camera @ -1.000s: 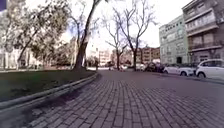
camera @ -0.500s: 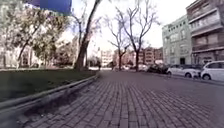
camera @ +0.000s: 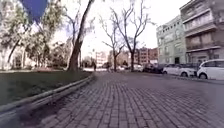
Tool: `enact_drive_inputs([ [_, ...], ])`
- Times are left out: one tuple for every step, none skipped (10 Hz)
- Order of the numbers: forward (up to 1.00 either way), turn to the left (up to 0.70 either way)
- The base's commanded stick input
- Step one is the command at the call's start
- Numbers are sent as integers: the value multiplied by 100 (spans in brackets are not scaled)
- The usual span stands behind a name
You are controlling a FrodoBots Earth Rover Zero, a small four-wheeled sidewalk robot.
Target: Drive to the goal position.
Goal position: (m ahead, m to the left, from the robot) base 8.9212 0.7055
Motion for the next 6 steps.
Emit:
enact_drive_inputs([
  [70,-35],
  [70,-35],
  [70,-35],
  [70,-35],
  [70,-35],
  [70,-33],
])
